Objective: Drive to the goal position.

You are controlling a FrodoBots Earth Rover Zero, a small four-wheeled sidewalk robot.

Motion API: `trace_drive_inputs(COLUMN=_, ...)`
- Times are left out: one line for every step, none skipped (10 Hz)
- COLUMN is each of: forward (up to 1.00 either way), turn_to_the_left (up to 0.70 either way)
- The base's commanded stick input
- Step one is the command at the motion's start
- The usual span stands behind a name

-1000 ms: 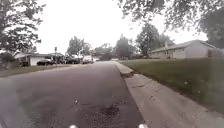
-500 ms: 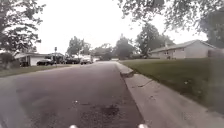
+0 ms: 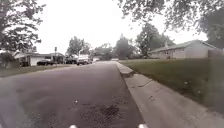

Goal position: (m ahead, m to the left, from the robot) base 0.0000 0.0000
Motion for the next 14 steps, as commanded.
trace_drive_inputs(forward=1.0, turn_to_the_left=0.0)
trace_drive_inputs(forward=1.0, turn_to_the_left=0.0)
trace_drive_inputs(forward=1.0, turn_to_the_left=0.0)
trace_drive_inputs(forward=1.0, turn_to_the_left=0.0)
trace_drive_inputs(forward=1.0, turn_to_the_left=0.0)
trace_drive_inputs(forward=1.0, turn_to_the_left=0.0)
trace_drive_inputs(forward=1.0, turn_to_the_left=0.0)
trace_drive_inputs(forward=1.0, turn_to_the_left=0.0)
trace_drive_inputs(forward=1.0, turn_to_the_left=0.0)
trace_drive_inputs(forward=1.0, turn_to_the_left=0.0)
trace_drive_inputs(forward=1.0, turn_to_the_left=0.0)
trace_drive_inputs(forward=1.0, turn_to_the_left=0.0)
trace_drive_inputs(forward=0.96, turn_to_the_left=0.0)
trace_drive_inputs(forward=0.07, turn_to_the_left=0.0)
